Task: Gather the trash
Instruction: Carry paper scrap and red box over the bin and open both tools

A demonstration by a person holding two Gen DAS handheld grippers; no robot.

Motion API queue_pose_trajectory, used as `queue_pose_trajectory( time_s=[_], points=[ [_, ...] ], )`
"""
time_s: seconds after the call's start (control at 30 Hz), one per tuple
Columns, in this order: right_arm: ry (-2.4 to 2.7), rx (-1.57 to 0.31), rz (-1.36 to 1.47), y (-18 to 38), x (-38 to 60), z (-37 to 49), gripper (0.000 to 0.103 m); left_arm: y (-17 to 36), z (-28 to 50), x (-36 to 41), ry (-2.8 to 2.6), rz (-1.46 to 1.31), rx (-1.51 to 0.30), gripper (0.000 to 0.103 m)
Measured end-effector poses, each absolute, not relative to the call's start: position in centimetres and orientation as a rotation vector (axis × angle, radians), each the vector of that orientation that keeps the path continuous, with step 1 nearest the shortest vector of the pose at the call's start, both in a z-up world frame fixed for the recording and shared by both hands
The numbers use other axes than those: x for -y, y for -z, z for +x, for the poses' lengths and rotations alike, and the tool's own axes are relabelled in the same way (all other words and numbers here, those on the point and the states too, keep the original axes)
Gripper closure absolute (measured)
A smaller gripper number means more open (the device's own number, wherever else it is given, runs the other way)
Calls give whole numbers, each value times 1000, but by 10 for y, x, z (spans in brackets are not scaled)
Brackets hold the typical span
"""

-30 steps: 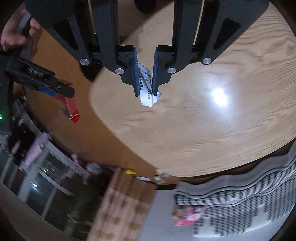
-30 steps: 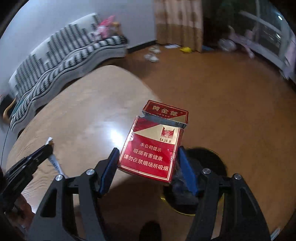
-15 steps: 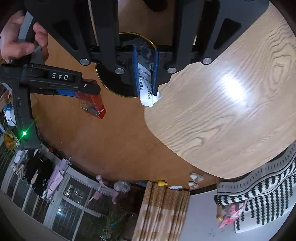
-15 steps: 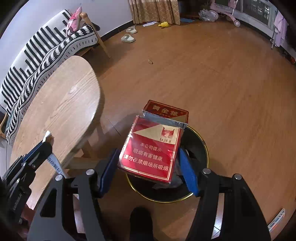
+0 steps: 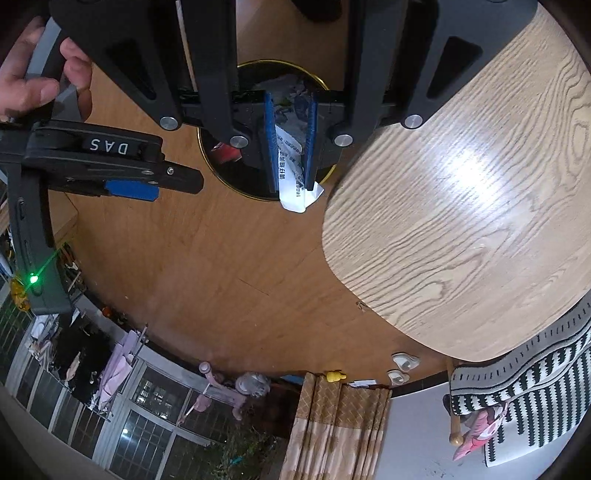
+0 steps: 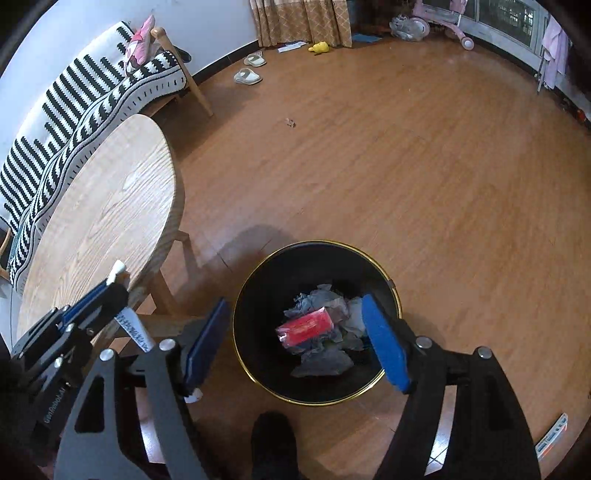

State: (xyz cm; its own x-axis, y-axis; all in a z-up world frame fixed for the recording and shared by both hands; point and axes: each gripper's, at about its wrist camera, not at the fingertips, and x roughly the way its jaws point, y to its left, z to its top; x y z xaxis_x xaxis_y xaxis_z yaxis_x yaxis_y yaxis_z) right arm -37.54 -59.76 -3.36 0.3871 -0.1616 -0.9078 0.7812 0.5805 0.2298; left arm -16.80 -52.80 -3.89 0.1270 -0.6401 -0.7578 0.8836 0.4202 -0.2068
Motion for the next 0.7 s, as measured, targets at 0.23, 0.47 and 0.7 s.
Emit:
queue_pose_trajectory(
  time_s=[0.23,0.47,0.7],
  points=[
    [696,-974,739,29,601,-381,25,44,-168,533,1152,324,-920,91],
    [739,-923,753,19,604,-387,23,56,-175,542,1201,325,-958,90],
    [772,-862,770,9,606,-395,23,57,-177,542,1209,338,-946,54]
  ],
)
